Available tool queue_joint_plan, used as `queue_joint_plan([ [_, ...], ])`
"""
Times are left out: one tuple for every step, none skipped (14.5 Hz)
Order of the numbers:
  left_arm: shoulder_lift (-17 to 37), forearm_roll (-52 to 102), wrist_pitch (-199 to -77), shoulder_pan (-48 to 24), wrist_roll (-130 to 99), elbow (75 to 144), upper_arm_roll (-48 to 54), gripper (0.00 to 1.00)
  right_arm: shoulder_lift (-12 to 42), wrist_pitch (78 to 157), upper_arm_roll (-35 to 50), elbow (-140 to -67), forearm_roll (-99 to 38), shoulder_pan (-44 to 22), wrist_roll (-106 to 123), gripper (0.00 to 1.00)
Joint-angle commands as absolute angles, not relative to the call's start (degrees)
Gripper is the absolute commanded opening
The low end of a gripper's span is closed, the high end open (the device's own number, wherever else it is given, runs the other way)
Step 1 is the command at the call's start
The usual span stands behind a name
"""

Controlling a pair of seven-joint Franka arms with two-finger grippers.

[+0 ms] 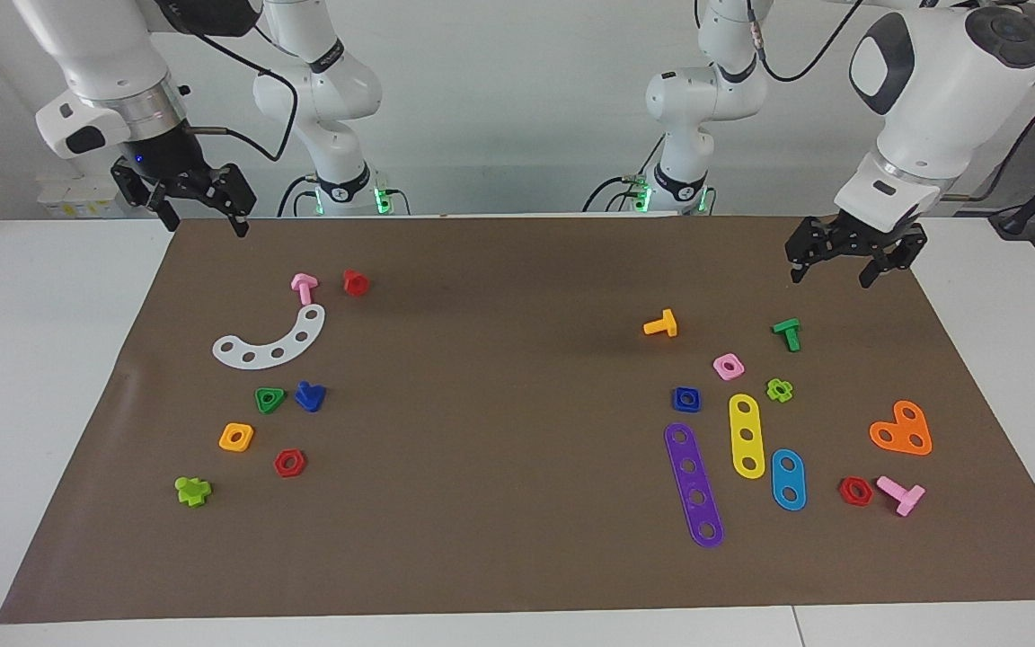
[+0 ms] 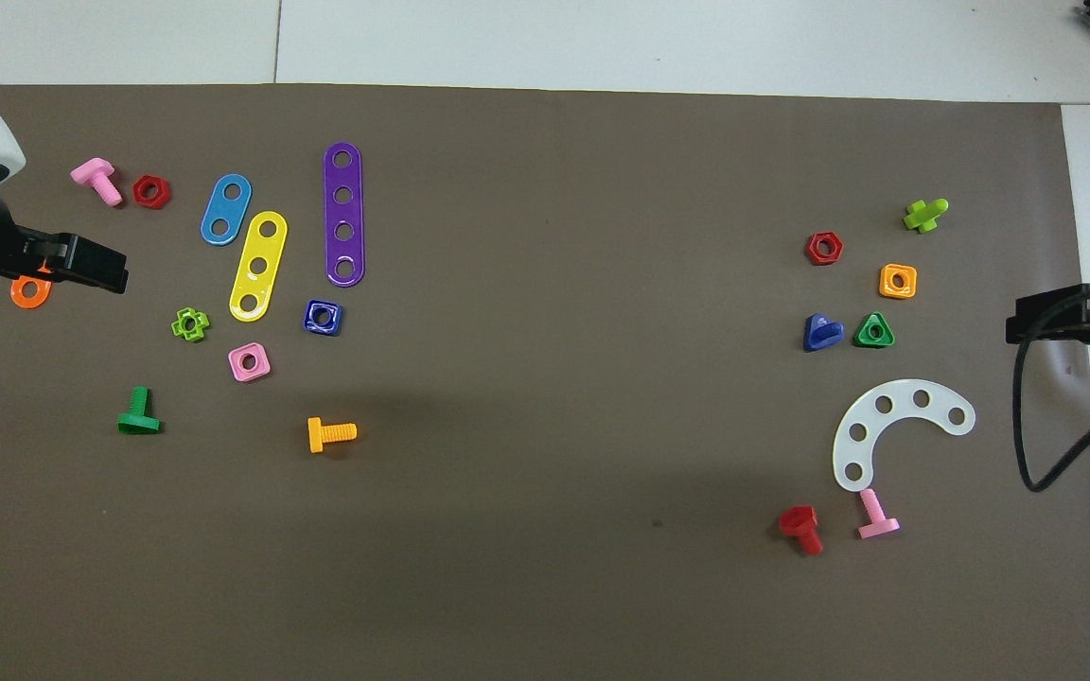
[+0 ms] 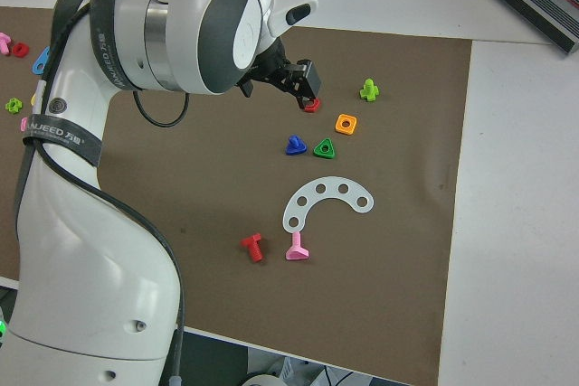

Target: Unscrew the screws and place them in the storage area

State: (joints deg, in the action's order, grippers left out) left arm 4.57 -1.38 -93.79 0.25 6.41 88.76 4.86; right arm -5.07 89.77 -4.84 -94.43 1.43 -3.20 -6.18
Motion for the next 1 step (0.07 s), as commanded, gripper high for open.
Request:
queue_joint_plan([
  [2.7, -0.5, -95.1, 0.2, 7.4, 91.0, 4.5, 1.00, -4.7, 88.4, -5.3, -93.9, 2.1, -3.2, -6.5, 1.00],
])
